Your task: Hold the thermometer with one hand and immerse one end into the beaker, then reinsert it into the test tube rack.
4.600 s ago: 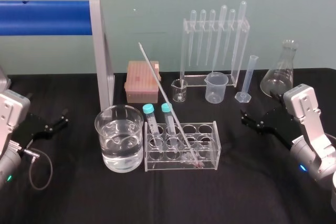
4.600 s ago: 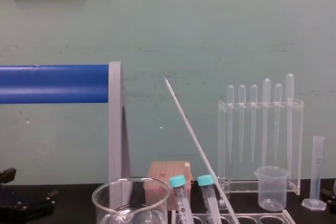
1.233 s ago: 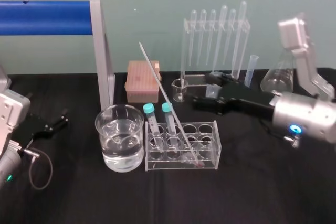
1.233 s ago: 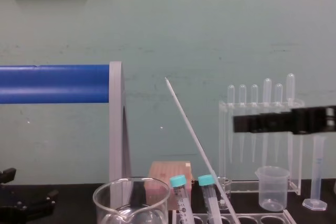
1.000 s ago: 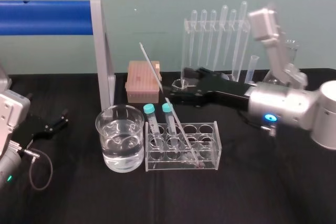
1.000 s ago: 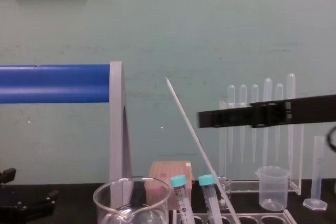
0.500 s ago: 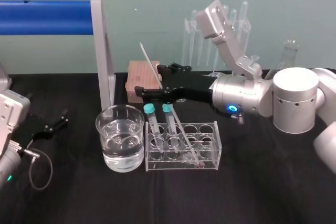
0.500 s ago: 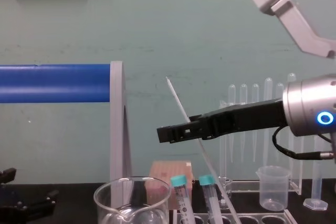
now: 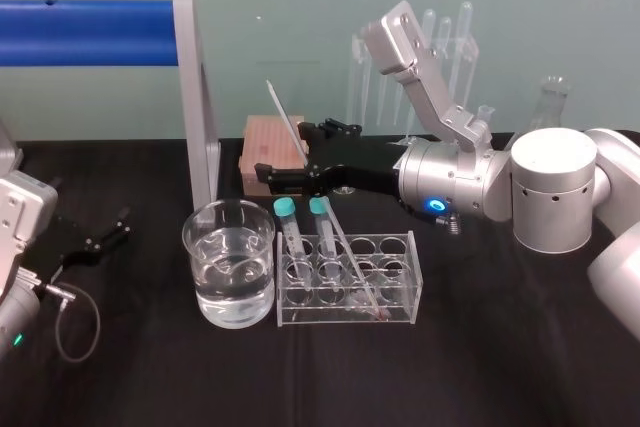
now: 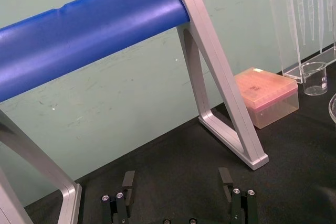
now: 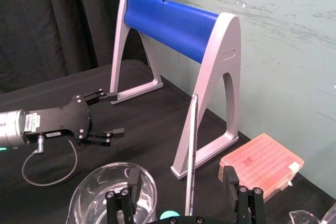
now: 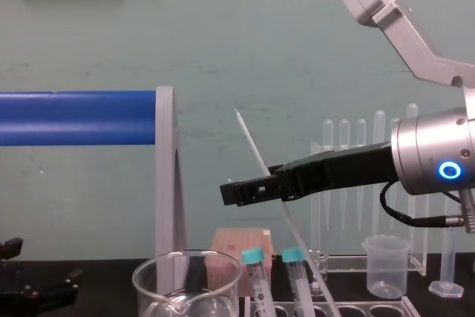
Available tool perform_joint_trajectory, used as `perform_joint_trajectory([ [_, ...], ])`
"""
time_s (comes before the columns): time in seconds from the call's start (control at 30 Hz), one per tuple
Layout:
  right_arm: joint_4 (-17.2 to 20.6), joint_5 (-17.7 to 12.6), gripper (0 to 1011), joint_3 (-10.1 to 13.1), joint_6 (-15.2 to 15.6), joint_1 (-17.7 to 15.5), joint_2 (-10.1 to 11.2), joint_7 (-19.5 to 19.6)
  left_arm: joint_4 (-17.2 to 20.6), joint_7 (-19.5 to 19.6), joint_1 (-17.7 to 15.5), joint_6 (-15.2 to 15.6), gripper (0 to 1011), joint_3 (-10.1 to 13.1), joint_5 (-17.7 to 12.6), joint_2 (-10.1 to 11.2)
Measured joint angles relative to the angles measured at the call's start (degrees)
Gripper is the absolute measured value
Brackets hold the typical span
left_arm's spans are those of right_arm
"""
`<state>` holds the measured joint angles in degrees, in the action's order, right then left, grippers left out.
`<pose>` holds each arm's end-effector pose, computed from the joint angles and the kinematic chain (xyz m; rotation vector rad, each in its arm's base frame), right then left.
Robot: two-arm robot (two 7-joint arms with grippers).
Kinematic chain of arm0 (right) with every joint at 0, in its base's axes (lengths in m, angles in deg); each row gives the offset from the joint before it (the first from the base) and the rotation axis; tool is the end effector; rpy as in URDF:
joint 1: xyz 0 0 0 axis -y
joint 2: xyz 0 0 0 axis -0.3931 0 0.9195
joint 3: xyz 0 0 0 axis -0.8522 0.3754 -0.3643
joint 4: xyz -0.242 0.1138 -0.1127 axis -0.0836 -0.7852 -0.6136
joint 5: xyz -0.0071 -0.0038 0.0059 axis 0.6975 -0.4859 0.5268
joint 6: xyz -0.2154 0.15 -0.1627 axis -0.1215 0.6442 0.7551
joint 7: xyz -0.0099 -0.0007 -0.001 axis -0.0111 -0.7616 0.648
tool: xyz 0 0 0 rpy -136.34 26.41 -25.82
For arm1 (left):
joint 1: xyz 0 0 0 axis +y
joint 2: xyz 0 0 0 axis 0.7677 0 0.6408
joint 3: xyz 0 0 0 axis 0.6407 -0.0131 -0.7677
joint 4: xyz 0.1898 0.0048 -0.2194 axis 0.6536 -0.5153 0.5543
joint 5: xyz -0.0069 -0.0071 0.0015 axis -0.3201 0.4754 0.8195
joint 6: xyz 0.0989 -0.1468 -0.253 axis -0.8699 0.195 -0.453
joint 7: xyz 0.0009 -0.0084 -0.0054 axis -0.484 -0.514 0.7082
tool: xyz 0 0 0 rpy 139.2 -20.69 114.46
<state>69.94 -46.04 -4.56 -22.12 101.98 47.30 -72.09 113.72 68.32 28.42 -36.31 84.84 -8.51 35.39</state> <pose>0.4347 0.0341 -0.1665 -0.2730 0.0251 -0.6459 0.3580 0.0827 -0.3023 0.3043 -0.2851 1.2479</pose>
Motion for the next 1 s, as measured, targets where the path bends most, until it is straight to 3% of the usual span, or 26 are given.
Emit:
perform_joint_trajectory([
  [0.23, 0.0, -0.07, 938, 0.0, -0.01, 0.03, 0.02, 0.0, 0.0, 0.0, 0.0, 0.0, 1008, 0.0, 0.0, 0.0],
  [1.0, 0.0, -0.24, 244, -0.07, -0.01, 0.11, 0.05, -0.05, 0.0, 0.0, 0.0, 0.0, 1008, 0.0, 0.0, 0.0],
])
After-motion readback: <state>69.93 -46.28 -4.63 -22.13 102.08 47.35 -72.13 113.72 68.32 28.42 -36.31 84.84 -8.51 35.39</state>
